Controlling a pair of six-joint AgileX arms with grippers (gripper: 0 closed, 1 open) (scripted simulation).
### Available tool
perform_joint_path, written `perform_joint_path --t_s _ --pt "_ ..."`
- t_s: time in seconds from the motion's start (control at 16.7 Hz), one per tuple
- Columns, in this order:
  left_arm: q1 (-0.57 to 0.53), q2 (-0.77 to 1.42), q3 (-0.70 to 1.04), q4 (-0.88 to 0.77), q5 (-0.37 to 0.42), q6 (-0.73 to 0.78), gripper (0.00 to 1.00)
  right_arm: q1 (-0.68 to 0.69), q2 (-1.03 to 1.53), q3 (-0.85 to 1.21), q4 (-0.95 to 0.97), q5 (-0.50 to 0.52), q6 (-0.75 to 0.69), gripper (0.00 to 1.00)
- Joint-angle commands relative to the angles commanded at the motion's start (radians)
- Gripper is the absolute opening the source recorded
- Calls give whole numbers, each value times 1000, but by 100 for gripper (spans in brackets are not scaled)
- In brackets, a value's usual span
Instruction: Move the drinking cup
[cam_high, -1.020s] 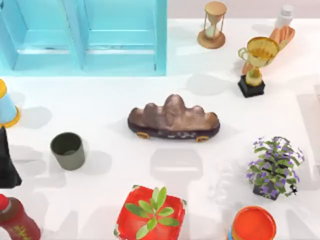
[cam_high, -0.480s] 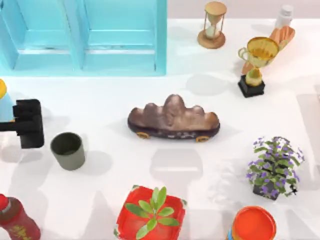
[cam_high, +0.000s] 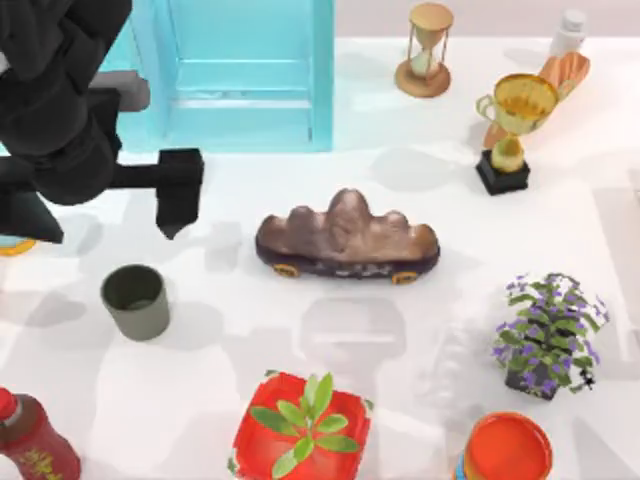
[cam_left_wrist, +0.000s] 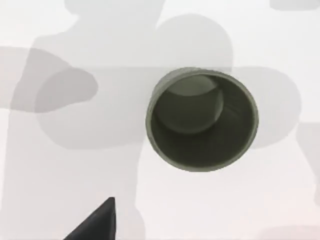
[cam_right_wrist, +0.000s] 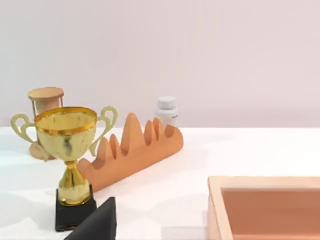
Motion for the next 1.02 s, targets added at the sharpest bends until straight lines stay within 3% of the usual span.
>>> perform_joint_path --t_s 0.3,0.66,1.02 --pt "-45 199 176 -136 5 -40 100 0 0 0 0 0 0 100" --pt "-42 206 177 -136 5 -41 100 0 0 0 0 0 0 100" --pt "-43 260 17 86 5 -38 100 0 0 0 0 0 0 100"
